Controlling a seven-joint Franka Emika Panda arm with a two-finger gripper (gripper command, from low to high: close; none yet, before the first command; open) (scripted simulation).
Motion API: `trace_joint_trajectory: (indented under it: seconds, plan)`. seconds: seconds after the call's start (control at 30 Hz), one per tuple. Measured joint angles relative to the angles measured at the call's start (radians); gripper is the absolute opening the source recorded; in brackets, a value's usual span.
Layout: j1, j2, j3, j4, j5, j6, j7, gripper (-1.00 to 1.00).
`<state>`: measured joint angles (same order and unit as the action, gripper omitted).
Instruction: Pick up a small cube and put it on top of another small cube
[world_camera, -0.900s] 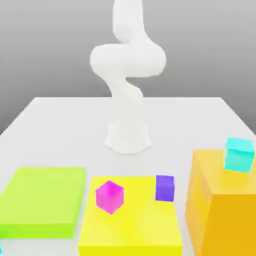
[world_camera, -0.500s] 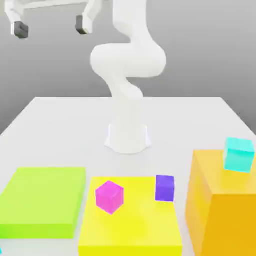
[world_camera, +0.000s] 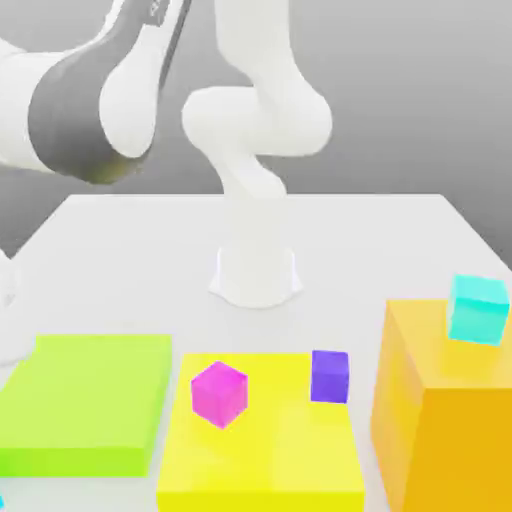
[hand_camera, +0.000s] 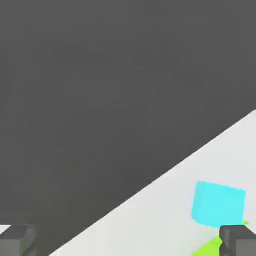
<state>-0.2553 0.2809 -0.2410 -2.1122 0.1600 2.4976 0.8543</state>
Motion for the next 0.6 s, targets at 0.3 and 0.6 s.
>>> trace_joint_trajectory:
  seconds: [0.3,0.6]
  plan:
    - [-0.105,0.329,0.021,0.064,0.082,0.127,-0.024,0.0]
    - [-0.103,0.321,0.017,0.063,0.082,0.12,-0.024,-1.0]
